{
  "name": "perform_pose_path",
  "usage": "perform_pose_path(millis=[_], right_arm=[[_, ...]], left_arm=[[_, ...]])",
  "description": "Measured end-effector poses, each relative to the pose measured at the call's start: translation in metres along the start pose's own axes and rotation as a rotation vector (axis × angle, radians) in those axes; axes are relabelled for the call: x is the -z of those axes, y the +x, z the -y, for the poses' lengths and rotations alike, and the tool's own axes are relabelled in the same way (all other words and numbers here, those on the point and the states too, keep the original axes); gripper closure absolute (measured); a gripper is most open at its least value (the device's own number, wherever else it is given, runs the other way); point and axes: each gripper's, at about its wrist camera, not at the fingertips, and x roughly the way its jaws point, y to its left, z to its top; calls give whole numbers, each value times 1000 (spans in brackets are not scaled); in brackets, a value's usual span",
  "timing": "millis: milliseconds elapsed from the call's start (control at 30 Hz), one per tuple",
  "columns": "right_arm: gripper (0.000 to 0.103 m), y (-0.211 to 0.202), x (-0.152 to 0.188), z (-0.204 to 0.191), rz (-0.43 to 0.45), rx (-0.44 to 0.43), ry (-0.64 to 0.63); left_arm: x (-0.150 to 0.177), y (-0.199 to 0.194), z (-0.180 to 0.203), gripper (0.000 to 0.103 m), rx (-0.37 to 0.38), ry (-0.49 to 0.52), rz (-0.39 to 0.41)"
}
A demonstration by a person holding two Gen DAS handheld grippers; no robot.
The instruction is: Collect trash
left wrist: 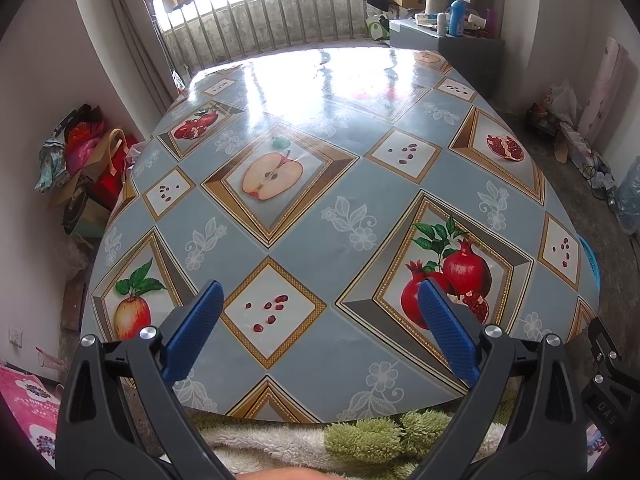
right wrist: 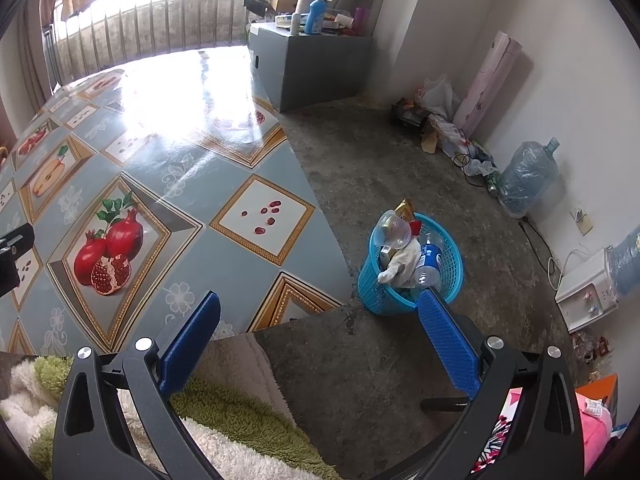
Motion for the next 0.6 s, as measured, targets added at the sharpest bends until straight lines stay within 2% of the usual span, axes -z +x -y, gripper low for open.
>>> perform_pose_path(millis=[600], right_arm=[[7,-2,-2,0,7,1,2]], left_arm=[[0,1,-1,10,1,-1,-2]])
